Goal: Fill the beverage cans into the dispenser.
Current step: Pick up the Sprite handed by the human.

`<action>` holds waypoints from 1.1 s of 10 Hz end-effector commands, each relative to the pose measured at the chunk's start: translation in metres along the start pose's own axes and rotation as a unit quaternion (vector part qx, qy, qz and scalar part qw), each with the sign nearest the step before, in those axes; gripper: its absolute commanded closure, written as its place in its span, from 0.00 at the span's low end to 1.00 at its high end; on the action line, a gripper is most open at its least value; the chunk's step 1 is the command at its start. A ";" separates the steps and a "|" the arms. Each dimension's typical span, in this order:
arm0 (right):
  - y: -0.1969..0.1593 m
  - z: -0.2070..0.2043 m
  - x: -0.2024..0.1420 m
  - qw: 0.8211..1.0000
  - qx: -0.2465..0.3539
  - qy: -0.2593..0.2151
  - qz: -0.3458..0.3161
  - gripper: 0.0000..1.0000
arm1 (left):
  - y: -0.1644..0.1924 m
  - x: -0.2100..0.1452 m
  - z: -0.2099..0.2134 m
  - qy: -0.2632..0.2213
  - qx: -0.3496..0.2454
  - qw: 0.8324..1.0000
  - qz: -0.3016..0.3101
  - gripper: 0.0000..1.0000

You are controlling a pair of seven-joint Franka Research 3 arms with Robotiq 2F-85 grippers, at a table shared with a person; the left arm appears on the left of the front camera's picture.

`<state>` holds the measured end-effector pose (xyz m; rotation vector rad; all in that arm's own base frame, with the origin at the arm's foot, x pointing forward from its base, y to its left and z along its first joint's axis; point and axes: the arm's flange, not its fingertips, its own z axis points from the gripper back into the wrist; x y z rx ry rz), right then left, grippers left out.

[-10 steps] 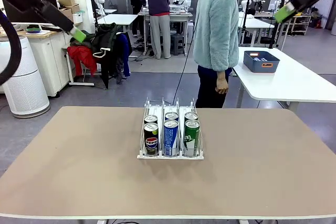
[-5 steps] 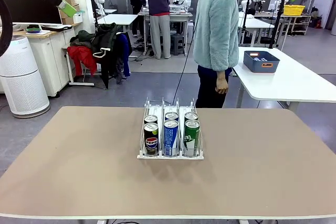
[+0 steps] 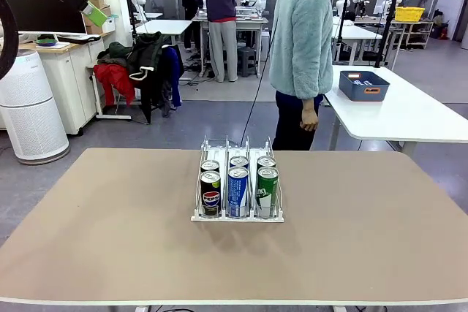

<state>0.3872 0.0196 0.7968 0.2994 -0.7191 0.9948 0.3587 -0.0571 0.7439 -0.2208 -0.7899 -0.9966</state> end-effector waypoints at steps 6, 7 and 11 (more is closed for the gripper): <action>0.002 0.000 0.000 1.000 0.003 -0.001 0.002 0.00 | 0.001 0.000 0.000 -0.005 0.002 1.000 0.000 0.00; 0.002 0.000 0.000 1.000 0.003 -0.001 0.002 0.00 | 0.001 0.000 0.000 -0.005 0.002 1.000 0.000 0.00; 0.002 0.000 0.000 1.000 0.003 -0.001 0.002 0.00 | 0.001 0.000 0.000 -0.005 0.002 1.000 0.000 0.00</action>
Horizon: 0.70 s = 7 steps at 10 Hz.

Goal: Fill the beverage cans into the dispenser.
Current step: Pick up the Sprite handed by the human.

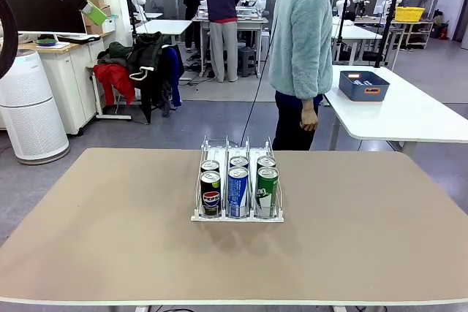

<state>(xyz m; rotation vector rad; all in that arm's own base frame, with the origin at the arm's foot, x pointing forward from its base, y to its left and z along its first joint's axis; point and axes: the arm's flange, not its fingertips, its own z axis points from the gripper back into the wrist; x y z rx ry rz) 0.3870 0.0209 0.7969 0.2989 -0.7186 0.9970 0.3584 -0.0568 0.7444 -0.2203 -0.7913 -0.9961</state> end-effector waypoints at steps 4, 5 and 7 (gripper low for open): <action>0.001 0.000 -0.001 1.000 0.003 -0.001 0.001 0.00 | 0.001 0.000 0.000 -0.004 0.002 1.000 0.000 0.00; 0.001 0.000 -0.001 1.000 0.003 -0.001 0.001 0.00 | 0.001 0.000 0.000 -0.004 0.002 1.000 0.000 0.00; 0.001 0.000 -0.001 1.000 0.003 -0.001 0.001 0.00 | 0.001 0.000 0.000 -0.004 0.002 1.000 0.000 0.00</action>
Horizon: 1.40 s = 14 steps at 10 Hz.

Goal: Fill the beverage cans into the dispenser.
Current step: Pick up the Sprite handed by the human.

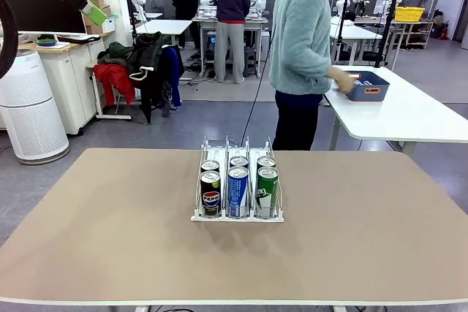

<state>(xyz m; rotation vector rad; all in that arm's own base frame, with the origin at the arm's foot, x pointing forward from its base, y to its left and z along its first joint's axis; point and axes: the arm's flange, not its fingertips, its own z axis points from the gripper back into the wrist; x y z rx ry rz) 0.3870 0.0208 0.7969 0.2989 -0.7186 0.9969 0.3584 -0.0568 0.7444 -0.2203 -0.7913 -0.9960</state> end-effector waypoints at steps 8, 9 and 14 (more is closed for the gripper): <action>0.001 0.000 -0.001 1.000 0.003 -0.001 0.001 0.00 | 0.001 0.000 0.000 -0.004 0.002 1.000 0.000 0.00; 0.001 0.000 -0.001 1.000 0.003 -0.001 0.001 0.00 | 0.001 0.000 0.000 -0.004 0.002 1.000 0.000 0.00; 0.001 0.000 -0.001 1.000 0.003 -0.001 0.001 0.00 | 0.001 0.000 0.000 -0.004 0.002 1.000 0.000 0.00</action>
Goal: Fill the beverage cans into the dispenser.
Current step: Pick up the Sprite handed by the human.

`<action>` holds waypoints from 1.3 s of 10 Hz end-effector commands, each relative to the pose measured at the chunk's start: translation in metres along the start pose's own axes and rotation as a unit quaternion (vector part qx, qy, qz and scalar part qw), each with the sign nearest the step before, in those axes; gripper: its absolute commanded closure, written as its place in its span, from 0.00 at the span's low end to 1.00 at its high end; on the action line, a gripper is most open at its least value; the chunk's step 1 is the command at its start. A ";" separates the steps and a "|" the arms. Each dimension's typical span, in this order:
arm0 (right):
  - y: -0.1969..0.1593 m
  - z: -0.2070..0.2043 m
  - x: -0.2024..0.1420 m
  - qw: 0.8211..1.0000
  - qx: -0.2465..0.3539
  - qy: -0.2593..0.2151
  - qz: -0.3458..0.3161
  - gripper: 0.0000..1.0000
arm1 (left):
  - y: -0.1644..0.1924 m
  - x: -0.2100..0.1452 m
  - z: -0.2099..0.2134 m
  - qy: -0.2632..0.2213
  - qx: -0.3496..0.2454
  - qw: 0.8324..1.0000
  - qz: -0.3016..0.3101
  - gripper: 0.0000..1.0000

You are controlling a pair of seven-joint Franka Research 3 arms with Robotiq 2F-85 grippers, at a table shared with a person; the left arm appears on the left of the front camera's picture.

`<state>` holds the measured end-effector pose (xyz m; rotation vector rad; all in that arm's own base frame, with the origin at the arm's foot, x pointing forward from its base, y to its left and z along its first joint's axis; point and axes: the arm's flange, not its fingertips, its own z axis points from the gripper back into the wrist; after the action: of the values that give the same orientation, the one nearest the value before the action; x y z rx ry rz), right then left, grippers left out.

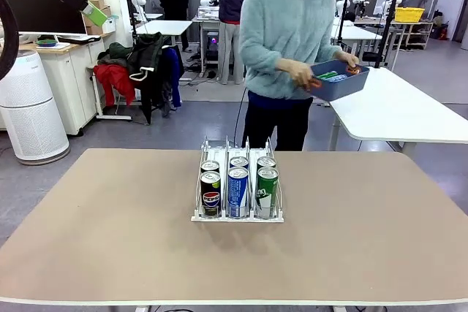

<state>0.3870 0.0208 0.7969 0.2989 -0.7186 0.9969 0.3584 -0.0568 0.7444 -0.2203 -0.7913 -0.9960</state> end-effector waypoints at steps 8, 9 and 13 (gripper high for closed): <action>0.001 0.000 -0.001 1.000 0.003 -0.001 0.001 0.00 | 0.001 0.000 0.000 -0.004 0.002 1.000 0.000 0.00; 0.001 0.000 -0.001 1.000 0.003 -0.001 0.001 0.00 | 0.001 0.000 0.000 -0.004 0.002 1.000 0.000 0.00; 0.001 0.000 -0.001 1.000 0.003 -0.001 0.001 0.00 | 0.001 0.000 0.000 -0.004 0.002 1.000 0.000 0.00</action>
<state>0.3870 0.0208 0.7969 0.2989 -0.7186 0.9969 0.3584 -0.0568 0.7444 -0.2203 -0.7913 -0.9960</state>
